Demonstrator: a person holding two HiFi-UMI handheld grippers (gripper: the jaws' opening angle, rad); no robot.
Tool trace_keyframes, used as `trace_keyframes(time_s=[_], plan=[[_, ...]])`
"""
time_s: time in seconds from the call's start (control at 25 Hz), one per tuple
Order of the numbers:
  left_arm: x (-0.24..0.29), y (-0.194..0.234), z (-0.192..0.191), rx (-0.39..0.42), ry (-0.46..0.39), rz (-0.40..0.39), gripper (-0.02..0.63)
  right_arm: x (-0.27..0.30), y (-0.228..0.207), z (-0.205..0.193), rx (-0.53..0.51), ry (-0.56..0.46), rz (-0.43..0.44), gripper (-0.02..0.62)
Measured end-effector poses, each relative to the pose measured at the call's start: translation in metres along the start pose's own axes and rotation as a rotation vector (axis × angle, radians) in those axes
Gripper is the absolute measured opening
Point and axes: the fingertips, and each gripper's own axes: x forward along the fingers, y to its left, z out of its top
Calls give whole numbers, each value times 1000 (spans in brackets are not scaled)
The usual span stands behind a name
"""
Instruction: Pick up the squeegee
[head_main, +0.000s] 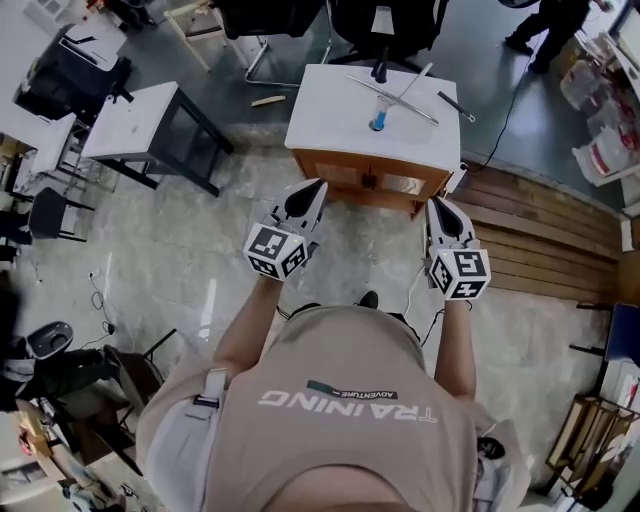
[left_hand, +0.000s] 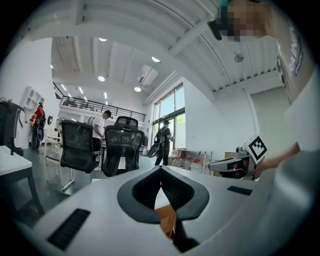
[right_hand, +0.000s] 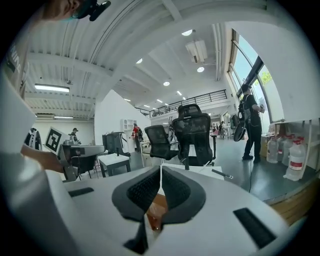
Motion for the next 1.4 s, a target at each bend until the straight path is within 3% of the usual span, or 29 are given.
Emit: trace_keyframes(time_s=[0.52, 0.84, 1.4], plan=[[67, 21, -18, -48, 52, 48, 14, 64, -58, -7, 40, 40, 57, 34], [124, 58, -22, -62, 56, -24, 12, 111, -77, -13, 70, 76, 19, 34], [229, 196, -1, -33, 55, -143, 14, 268, -93, 24, 104, 90, -98, 34]])
